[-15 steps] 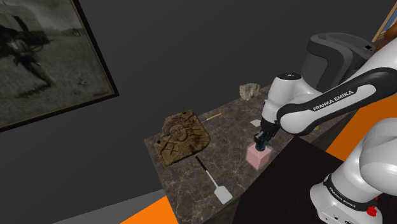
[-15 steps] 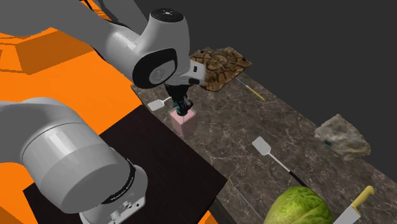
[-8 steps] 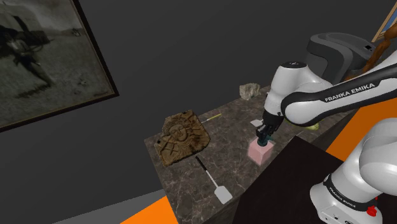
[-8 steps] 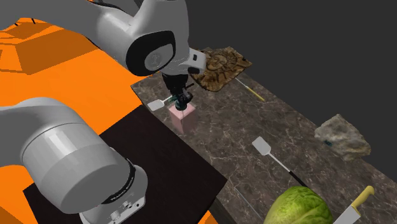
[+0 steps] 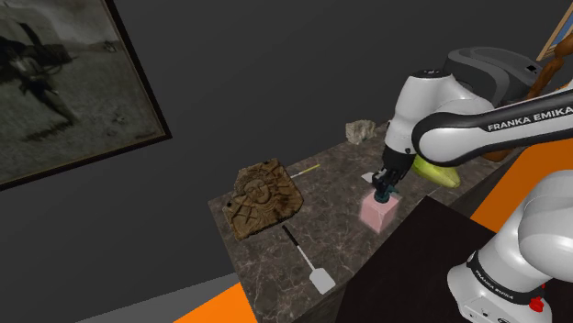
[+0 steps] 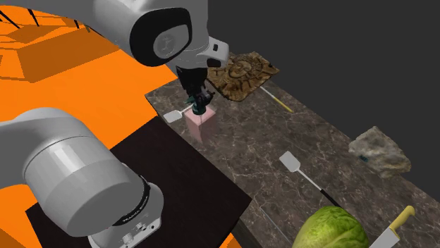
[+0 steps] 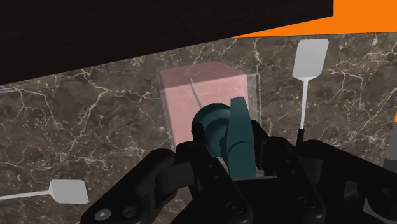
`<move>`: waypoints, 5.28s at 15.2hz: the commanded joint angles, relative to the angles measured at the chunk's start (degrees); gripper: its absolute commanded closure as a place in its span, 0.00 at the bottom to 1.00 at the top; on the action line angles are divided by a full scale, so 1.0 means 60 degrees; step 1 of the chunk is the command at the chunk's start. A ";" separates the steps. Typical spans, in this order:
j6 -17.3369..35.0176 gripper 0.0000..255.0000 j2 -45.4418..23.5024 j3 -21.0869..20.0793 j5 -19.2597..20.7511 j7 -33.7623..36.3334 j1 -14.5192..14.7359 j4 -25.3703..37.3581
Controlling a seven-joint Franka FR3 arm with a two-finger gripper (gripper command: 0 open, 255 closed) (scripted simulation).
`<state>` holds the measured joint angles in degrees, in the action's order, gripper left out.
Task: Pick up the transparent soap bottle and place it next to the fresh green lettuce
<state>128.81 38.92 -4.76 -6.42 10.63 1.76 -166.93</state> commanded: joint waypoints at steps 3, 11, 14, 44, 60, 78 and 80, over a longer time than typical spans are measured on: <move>-0.0712 1.00 0.0385 0.0034 0.0055 0.0022 -0.0026 0.0320; -0.2016 1.00 0.0932 0.0094 0.0144 0.0073 -0.0062 0.1078; -0.2469 1.00 0.1070 0.0116 0.0174 0.0090 -0.0074 0.1393; -0.2581 1.00 -0.1576 0.4736 0.2757 -0.4922 -0.2177 0.4224; -0.2355 1.00 -0.6895 0.7766 0.0456 -0.9672 -0.2481 0.8783; -0.7611 1.00 -1.6561 0.6249 -0.3846 -1.1888 -0.9479 2.3127; -0.6904 1.00 -1.6031 0.6365 -0.3742 -1.2148 -0.8999 2.1715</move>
<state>87.34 -56.62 33.60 -28.73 -62.11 -51.79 -37.34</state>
